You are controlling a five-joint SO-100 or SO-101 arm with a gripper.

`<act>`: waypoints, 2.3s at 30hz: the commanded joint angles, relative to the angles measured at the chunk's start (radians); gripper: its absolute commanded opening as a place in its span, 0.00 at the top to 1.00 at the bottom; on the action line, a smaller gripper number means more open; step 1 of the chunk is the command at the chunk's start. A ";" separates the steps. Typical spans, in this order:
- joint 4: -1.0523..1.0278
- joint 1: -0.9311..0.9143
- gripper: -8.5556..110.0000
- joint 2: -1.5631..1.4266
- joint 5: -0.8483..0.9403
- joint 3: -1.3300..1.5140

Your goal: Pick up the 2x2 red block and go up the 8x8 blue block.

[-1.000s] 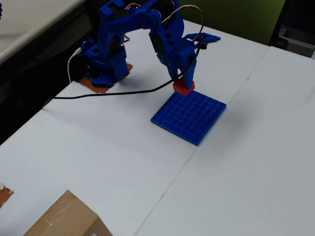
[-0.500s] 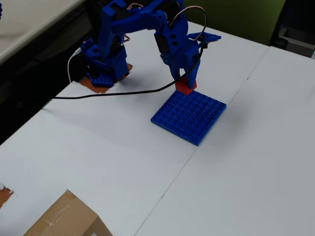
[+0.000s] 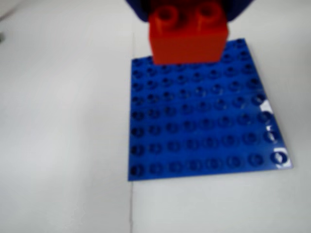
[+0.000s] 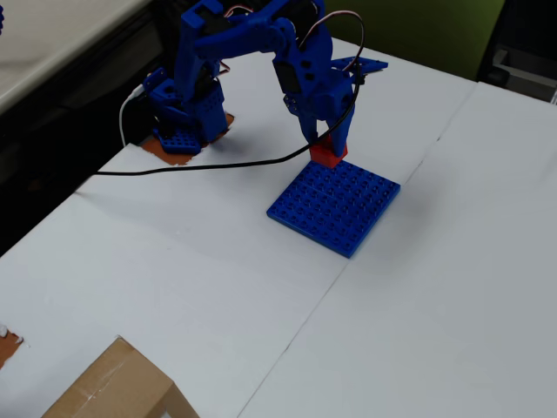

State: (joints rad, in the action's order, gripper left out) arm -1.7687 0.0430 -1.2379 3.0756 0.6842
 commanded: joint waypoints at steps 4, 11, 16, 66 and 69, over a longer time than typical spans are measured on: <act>-0.003 0.017 0.93 -0.014 0.032 -0.048; -0.005 0.015 0.93 -0.012 0.032 -0.048; -0.005 0.015 0.93 -0.012 0.031 -0.048; -0.026 0.014 0.93 0.009 0.034 -0.084; -0.026 0.014 0.93 0.009 0.034 -0.084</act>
State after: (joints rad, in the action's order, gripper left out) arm -1.7840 0.0430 -1.2180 3.0772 0.6473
